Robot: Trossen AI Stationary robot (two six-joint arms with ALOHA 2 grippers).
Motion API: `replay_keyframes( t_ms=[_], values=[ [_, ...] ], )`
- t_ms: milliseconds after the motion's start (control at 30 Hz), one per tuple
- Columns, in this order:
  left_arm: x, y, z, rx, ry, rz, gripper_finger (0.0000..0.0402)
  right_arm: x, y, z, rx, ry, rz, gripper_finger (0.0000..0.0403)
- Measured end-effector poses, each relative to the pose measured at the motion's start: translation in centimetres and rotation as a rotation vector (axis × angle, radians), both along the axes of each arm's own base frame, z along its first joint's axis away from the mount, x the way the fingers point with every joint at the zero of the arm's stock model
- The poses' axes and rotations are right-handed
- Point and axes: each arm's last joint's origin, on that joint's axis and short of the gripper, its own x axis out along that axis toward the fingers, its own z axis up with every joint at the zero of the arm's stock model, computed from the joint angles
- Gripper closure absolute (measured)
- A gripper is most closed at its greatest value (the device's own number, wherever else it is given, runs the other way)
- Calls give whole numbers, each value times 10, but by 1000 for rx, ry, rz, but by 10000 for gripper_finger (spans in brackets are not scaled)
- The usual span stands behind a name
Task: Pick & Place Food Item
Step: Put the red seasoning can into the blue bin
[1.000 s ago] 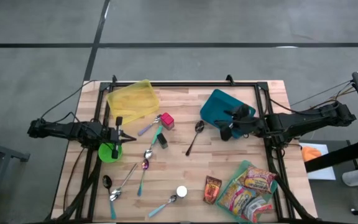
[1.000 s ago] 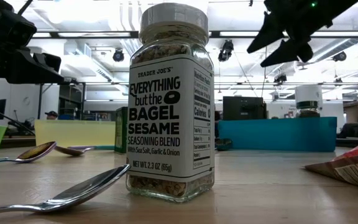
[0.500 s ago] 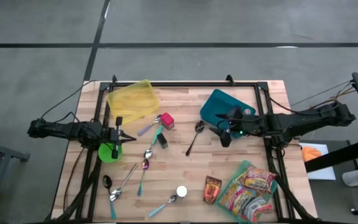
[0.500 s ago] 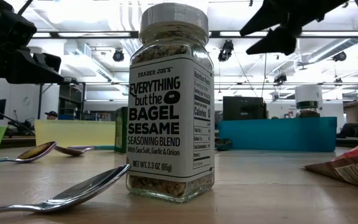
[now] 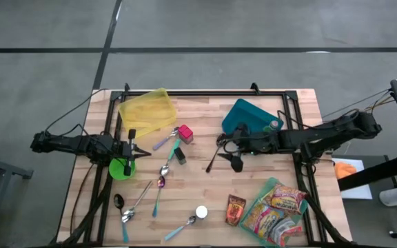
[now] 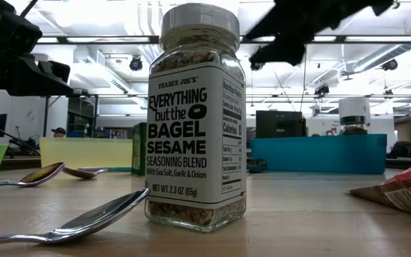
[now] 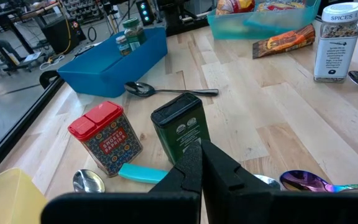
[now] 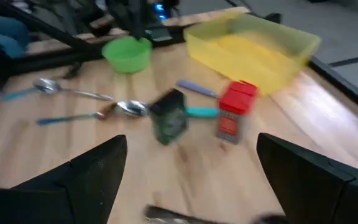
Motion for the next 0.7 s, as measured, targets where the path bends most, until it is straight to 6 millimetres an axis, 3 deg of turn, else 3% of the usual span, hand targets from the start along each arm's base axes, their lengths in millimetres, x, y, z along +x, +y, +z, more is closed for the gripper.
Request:
replay_keyframes(
  t_ms=[700],
  values=[
    [0,0,0,0,0,0,401,104,20,-3,-67,131,286,46]
  ],
)
